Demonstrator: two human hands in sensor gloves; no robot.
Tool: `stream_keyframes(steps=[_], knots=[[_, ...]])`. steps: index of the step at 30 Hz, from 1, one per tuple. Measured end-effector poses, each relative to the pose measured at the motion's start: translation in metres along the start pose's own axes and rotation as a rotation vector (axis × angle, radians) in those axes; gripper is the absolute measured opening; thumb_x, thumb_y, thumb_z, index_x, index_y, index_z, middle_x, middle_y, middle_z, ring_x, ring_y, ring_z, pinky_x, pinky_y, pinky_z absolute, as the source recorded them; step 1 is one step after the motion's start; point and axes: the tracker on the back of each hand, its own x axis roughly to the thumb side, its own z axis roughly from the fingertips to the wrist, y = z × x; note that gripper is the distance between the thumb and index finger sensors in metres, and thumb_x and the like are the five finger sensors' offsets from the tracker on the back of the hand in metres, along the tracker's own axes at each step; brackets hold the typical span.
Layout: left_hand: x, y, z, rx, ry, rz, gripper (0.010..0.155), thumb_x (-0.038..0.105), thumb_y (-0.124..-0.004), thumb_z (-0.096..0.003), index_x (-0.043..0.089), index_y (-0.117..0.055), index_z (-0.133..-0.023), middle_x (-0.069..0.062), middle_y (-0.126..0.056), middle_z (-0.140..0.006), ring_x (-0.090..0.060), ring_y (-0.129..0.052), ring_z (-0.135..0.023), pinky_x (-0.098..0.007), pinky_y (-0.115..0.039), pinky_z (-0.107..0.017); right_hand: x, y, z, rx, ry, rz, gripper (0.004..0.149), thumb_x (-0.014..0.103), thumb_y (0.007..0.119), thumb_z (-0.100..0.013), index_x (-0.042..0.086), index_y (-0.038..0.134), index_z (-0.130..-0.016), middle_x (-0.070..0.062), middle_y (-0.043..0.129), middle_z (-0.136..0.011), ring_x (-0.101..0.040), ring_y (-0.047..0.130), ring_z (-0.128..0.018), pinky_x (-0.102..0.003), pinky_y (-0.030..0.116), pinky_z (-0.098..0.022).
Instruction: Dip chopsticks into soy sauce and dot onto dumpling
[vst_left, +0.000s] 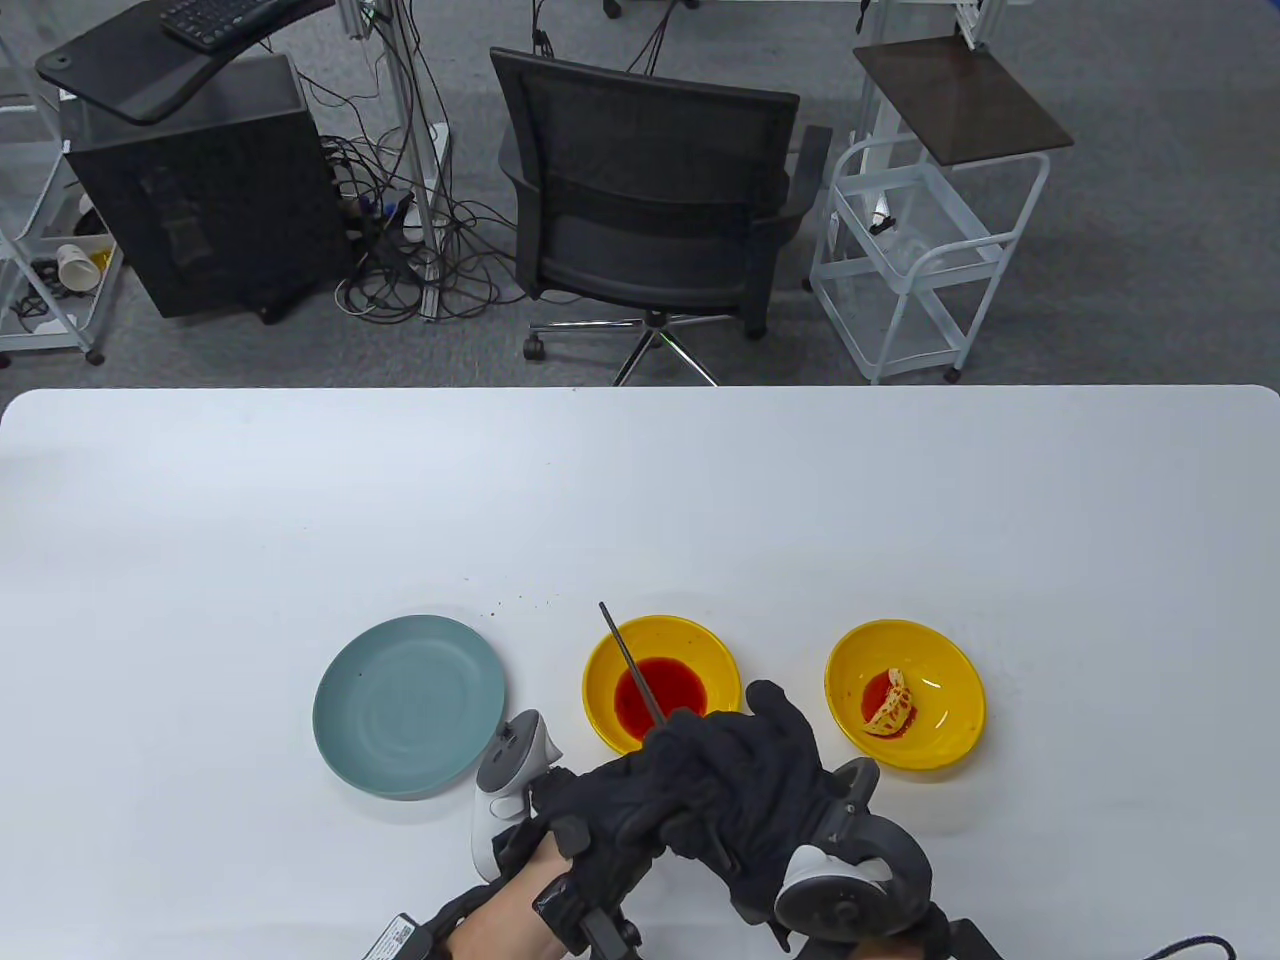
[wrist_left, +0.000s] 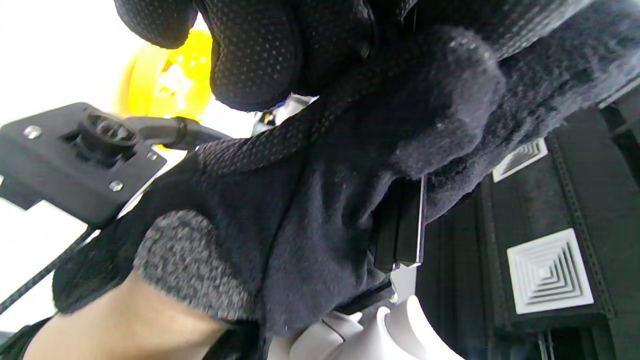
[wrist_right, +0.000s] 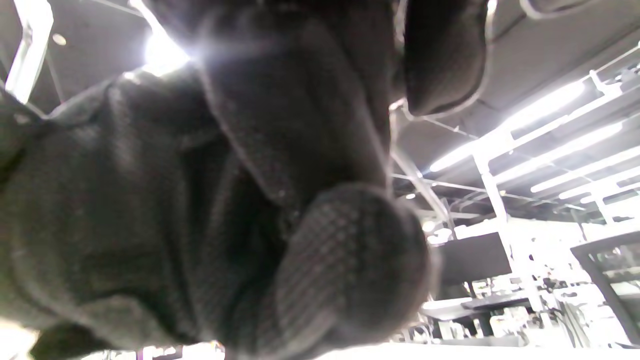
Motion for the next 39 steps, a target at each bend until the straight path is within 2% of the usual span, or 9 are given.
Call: stream_keyframes(steps=[4,10,12,13,17,19,23,28,39], knots=[[0.007,0.018,0.0,0.063,-0.022,-0.032,0.055,0.054,-0.075,-0.0487,0.015,-0.083,-0.087,-0.002,-0.088,-0.077,-0.027,-0.095,-0.065,-0.064,-0.063,-0.068,-0.004,0.005,0.001,0.127,0.046,0.032,0.083,0.058,0.066,-0.043,0.026,0.021,-0.105,-0.01,0.049,-0.113,-0.045,0.069,-0.088,-0.079,0.039,-0.068],[0.028,0.08,0.016,0.24,-0.036,0.032,0.055,0.053,-0.076,-0.049,0.013,-0.083,-0.087,-0.005,-0.088,-0.077,-0.029,-0.094,-0.064,-0.065,-0.062,-0.067,-0.013,-0.001,0.003,0.183,0.119,0.017,0.085,0.057,0.066,-0.044,0.025,0.017,-0.105,-0.01,0.034,-0.116,-0.047,0.061,-0.094,-0.08,0.034,-0.068],[0.042,0.102,0.028,0.347,0.001,-0.109,0.055,0.051,-0.077,-0.0491,0.011,-0.084,-0.086,-0.007,-0.089,-0.076,-0.031,-0.093,-0.062,-0.066,-0.061,-0.066,-0.015,-0.004,0.003,0.178,0.129,0.008,0.085,0.057,0.066,-0.044,0.025,0.018,-0.106,-0.01,0.034,-0.116,-0.047,0.06,-0.094,-0.08,0.034,-0.068],[0.052,0.114,0.036,0.433,0.044,-0.262,0.055,0.05,-0.078,-0.049,0.009,-0.085,-0.085,-0.008,-0.089,-0.076,-0.032,-0.093,-0.062,-0.067,-0.061,-0.065,-0.015,-0.005,0.003,0.179,0.136,0.001,0.085,0.058,0.066,-0.044,0.025,0.018,-0.106,-0.011,0.033,-0.116,-0.047,0.06,-0.094,-0.08,0.034,-0.068],[0.078,0.138,0.059,0.752,0.389,-0.958,0.055,0.05,-0.079,-0.0481,0.008,-0.087,-0.083,-0.009,-0.09,-0.073,-0.033,-0.094,-0.06,-0.067,-0.061,-0.064,-0.018,-0.007,0.004,0.183,0.148,-0.009,0.085,0.058,0.066,-0.044,0.024,0.018,-0.106,-0.011,0.032,-0.116,-0.047,0.06,-0.094,-0.081,0.033,-0.068],[0.079,0.142,0.06,0.837,0.54,-1.133,0.055,0.05,-0.079,-0.0477,0.008,-0.088,-0.082,-0.009,-0.091,-0.072,-0.033,-0.094,-0.059,-0.067,-0.061,-0.064,-0.02,-0.008,0.005,0.186,0.153,-0.011,0.085,0.058,0.066,-0.044,0.024,0.018,-0.106,-0.011,0.031,-0.116,-0.047,0.059,-0.094,-0.081,0.033,-0.068],[0.067,0.146,0.051,0.878,0.791,-1.308,0.055,0.049,-0.08,-0.0477,0.007,-0.088,-0.082,-0.011,-0.09,-0.072,-0.034,-0.093,-0.059,-0.068,-0.06,-0.064,-0.027,-0.009,0.007,0.198,0.182,-0.023,0.086,0.059,0.066,-0.044,0.024,0.017,-0.106,-0.011,0.03,-0.116,-0.048,0.058,-0.095,-0.081,0.032,-0.068],[0.048,0.15,0.037,0.846,0.998,-1.418,0.055,0.05,-0.079,-0.0481,0.008,-0.088,-0.082,-0.01,-0.09,-0.072,-0.034,-0.093,-0.059,-0.068,-0.059,-0.065,-0.035,-0.014,0.009,0.192,0.222,-0.034,0.086,0.059,0.066,-0.044,0.024,0.018,-0.106,-0.011,0.028,-0.116,-0.048,0.057,-0.095,-0.081,0.031,-0.068],[0.038,0.152,0.029,0.836,1.095,-1.509,0.055,0.051,-0.078,-0.0488,0.009,-0.088,-0.082,-0.01,-0.091,-0.072,-0.035,-0.093,-0.06,-0.068,-0.059,-0.065,-0.055,-0.025,0.013,0.167,0.317,-0.08,0.085,0.058,0.066,-0.044,0.025,0.02,-0.106,-0.011,0.027,-0.117,-0.048,0.056,-0.096,-0.081,0.029,-0.069]])
